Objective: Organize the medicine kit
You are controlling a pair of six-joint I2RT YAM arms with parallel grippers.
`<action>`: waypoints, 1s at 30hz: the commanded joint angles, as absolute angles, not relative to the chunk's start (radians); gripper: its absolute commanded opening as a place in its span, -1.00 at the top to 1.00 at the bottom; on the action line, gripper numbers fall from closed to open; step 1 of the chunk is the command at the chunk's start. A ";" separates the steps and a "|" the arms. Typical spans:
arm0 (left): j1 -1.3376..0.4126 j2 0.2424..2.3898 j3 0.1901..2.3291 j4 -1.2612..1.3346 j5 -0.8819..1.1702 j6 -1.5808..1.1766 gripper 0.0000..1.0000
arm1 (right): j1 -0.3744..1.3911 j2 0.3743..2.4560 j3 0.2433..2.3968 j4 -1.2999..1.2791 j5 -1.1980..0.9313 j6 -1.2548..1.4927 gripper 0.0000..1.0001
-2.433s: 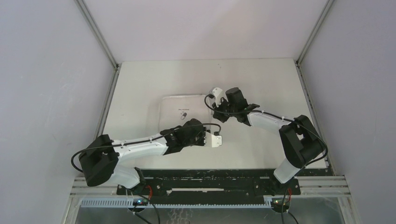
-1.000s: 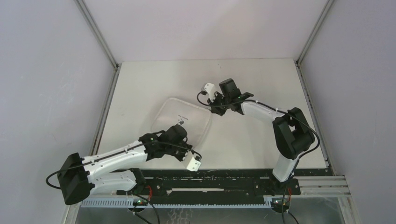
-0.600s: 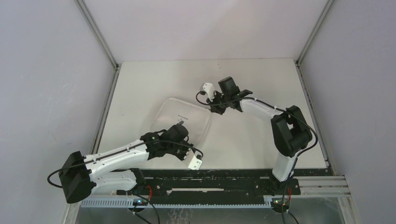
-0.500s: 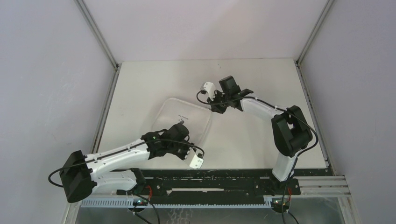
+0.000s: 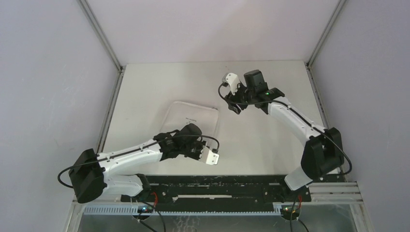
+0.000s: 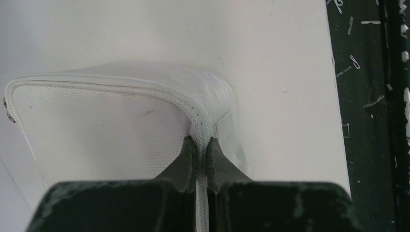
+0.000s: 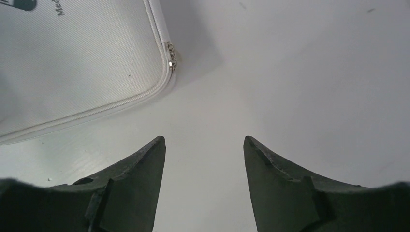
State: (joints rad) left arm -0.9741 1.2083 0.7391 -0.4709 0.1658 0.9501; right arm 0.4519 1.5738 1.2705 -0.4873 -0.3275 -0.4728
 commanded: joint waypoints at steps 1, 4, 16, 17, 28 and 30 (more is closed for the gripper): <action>-0.968 1.262 0.829 -0.435 0.137 0.824 0.92 | 0.428 1.442 1.253 -0.540 -0.271 -0.413 -0.24; -0.968 1.303 0.874 -0.400 0.125 0.780 0.91 | 0.401 1.367 1.237 -0.571 -0.243 -0.374 -0.29; -0.975 1.589 1.151 -0.332 0.047 0.623 0.87 | 0.224 1.141 1.088 -0.635 -0.112 -0.293 -0.55; -0.977 1.613 1.174 -0.334 0.042 0.624 0.87 | 0.202 1.125 1.076 -0.636 -0.115 -0.286 -0.56; -1.018 1.854 1.442 -0.425 0.048 0.674 0.92 | 0.047 0.996 0.960 -0.583 -0.132 -0.214 -0.73; -1.019 1.882 1.479 -0.449 0.054 0.680 0.92 | 0.036 0.993 0.956 -0.580 -0.130 -0.205 -0.74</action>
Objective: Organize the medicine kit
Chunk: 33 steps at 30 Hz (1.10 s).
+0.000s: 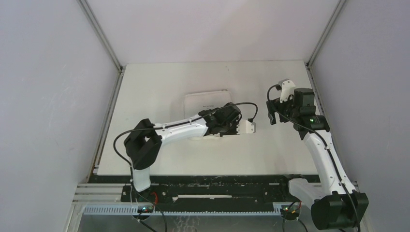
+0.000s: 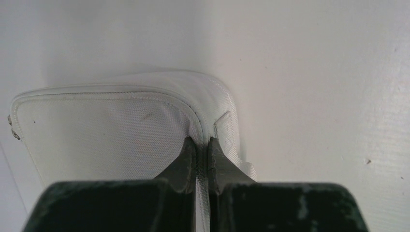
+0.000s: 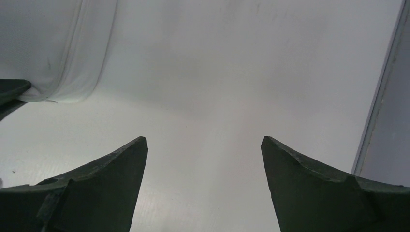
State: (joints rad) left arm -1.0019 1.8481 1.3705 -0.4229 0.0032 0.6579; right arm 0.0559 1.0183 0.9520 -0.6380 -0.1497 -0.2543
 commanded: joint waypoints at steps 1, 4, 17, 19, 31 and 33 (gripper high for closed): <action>-1.020 1.886 1.483 -0.454 0.055 0.682 0.91 | 0.034 0.996 0.954 -0.580 -0.124 -0.203 -0.74; -1.020 1.874 1.458 -0.453 0.052 0.690 0.88 | 0.034 1.004 0.954 -0.580 -0.115 -0.200 -0.77; -1.019 1.752 1.314 -0.344 0.006 0.652 0.31 | 0.034 1.007 0.939 -0.565 -0.096 -0.203 -1.00; -1.019 1.728 1.306 -0.341 0.003 0.644 0.11 | 0.034 1.012 0.940 -0.566 -0.092 -0.203 -1.00; -0.984 1.522 1.083 -0.313 -0.028 0.685 -0.53 | 0.034 1.008 0.937 -0.583 -0.141 -0.219 -1.00; -0.970 1.495 1.051 -0.330 -0.016 0.692 -0.53 | 0.034 1.005 0.937 -0.587 -0.146 -0.222 -1.00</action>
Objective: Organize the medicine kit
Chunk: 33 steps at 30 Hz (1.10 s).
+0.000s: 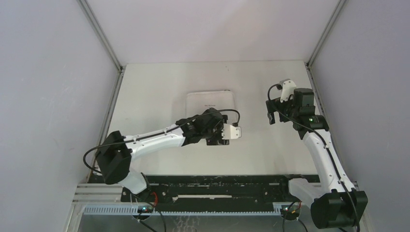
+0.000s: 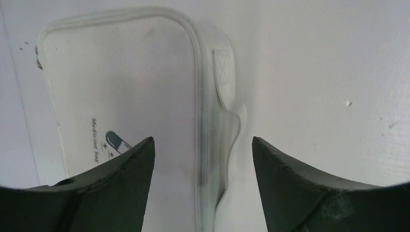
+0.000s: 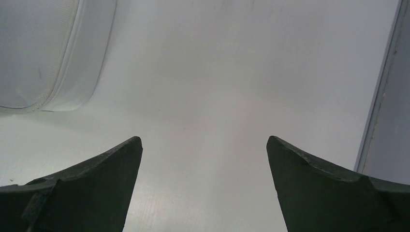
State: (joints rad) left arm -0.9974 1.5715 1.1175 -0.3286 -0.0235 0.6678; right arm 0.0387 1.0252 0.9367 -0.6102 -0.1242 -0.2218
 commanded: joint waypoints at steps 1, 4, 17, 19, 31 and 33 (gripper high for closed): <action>-0.959 1.483 1.037 -0.340 -0.005 0.695 -0.52 | 0.034 1.005 0.937 -0.587 -0.147 -0.222 -1.00; -0.936 1.469 1.018 -0.374 0.031 0.702 -0.40 | 0.034 1.007 0.938 -0.588 -0.146 -0.225 -1.00; -0.868 1.567 1.038 -0.342 -0.027 0.781 0.05 | 0.034 1.017 0.938 -0.604 -0.169 -0.235 -1.00; -0.868 1.592 1.048 -0.342 -0.015 0.784 0.10 | 0.034 1.018 0.937 -0.605 -0.170 -0.237 -1.00; -0.918 1.702 1.141 -0.389 0.018 0.825 0.93 | 0.035 1.032 0.937 -0.609 -0.173 -0.241 -1.00; -0.919 1.715 1.165 -0.400 0.020 0.825 0.95 | 0.035 1.034 0.937 -0.609 -0.171 -0.240 -1.00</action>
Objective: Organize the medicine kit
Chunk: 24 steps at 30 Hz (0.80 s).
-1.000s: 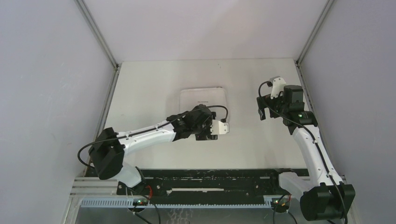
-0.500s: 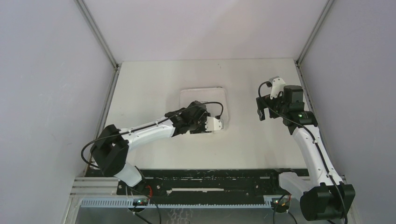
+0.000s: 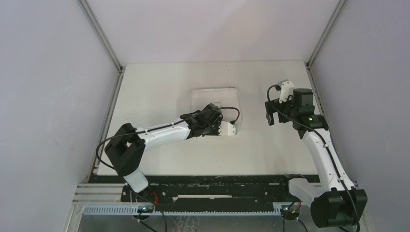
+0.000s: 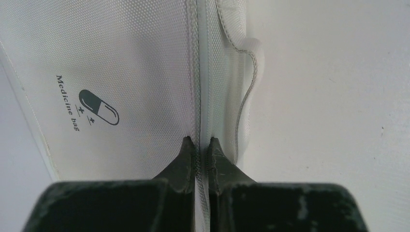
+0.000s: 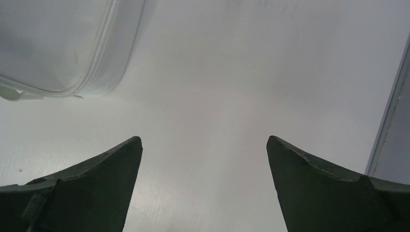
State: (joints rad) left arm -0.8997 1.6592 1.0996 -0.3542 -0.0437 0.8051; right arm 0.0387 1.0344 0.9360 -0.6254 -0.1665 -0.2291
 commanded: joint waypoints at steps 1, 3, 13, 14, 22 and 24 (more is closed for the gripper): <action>-0.919 1.720 1.174 -0.402 0.020 0.819 0.95 | 0.035 1.034 0.937 -0.609 -0.171 -0.241 -1.00; -0.919 1.727 1.186 -0.403 0.017 0.798 0.94 | 0.034 1.037 0.937 -0.609 -0.171 -0.242 -1.00; -0.919 1.638 1.140 -0.328 -0.044 0.648 0.15 | 0.036 1.054 0.937 -0.606 -0.164 -0.245 -1.00; -0.919 1.620 1.132 -0.315 -0.053 0.639 -0.01 | 0.036 1.059 0.937 -0.606 -0.162 -0.245 -1.00; -0.910 1.462 1.067 -0.205 -0.140 0.549 -0.84 | 0.037 1.068 0.937 -0.594 -0.112 -0.251 -1.00; -0.900 1.424 1.045 -0.168 -0.156 0.523 -0.93 | 0.036 1.074 0.937 -0.587 -0.096 -0.251 -1.00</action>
